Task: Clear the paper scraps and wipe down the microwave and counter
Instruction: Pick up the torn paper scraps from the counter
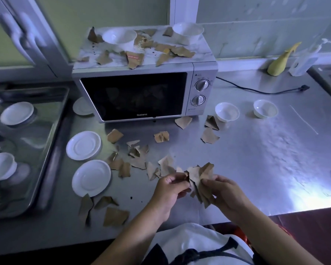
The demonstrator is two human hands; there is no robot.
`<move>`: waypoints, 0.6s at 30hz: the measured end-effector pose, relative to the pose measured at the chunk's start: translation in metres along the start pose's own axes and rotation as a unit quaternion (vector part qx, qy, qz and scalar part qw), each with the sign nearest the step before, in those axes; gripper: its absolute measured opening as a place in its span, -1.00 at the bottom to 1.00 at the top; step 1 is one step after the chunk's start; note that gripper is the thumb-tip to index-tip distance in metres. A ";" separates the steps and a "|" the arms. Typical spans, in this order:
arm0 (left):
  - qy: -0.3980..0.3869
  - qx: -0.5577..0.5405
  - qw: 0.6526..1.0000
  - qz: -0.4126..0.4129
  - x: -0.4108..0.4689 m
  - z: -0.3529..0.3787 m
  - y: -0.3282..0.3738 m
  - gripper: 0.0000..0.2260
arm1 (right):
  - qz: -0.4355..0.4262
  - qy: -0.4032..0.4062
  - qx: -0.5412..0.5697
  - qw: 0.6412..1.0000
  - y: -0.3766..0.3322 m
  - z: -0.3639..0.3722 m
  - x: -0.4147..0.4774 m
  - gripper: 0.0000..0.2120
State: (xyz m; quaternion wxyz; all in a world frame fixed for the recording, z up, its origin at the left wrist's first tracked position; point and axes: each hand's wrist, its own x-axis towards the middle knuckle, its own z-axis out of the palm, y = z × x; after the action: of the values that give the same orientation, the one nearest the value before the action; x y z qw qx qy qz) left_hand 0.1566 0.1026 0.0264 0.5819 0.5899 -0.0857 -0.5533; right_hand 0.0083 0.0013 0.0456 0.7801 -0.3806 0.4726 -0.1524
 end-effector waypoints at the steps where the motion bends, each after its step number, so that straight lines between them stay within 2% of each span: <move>1: -0.031 0.006 0.999 -0.006 0.000 -0.002 0.000 -0.85 | -0.007 0.013 -0.001 1.000 0.001 -0.002 0.000 -0.93; 2: -0.064 0.016 0.998 -0.011 0.001 -0.004 0.000 -0.84 | -0.018 0.026 -0.002 1.000 0.001 -0.004 0.000 -0.96; 4: -0.095 0.042 0.994 -0.013 0.008 -0.011 -0.001 -0.81 | -0.040 0.041 0.000 0.998 0.000 -0.011 -0.001 -0.85; 6: -0.037 0.064 0.997 -0.004 0.019 -0.020 -0.002 -0.81 | -0.047 0.058 0.009 0.997 0.003 -0.021 -0.002 -0.70; 8: 0.069 0.125 0.990 0.017 0.034 -0.032 -0.007 -0.84 | -0.044 0.076 0.021 0.996 0.006 -0.029 -0.004 -0.63; 10: 0.130 0.269 0.953 0.044 0.049 -0.046 -0.012 -0.88 | -0.038 0.082 0.024 0.996 0.011 -0.035 -0.007 -0.59; 13: 0.119 0.447 0.884 0.069 0.067 -0.054 -0.019 -0.89 | -0.034 0.103 0.031 0.994 0.017 -0.042 -0.009 -0.61; 15: 0.123 0.508 0.850 0.074 0.076 -0.048 -0.022 -0.83 | -0.039 0.110 0.033 0.993 0.020 -0.046 -0.011 -0.72; 18: 0.129 0.539 0.829 0.076 0.088 -0.034 -0.021 -0.79 | -0.042 0.120 0.032 0.991 0.022 -0.051 -0.014 -0.80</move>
State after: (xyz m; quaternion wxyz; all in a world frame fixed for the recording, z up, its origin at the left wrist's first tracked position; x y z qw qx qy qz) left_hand 0.2036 0.0637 -0.0484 0.2178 0.8672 -0.3390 -0.2927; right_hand -0.0447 0.0013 0.0249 0.7226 -0.3541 0.5410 -0.2445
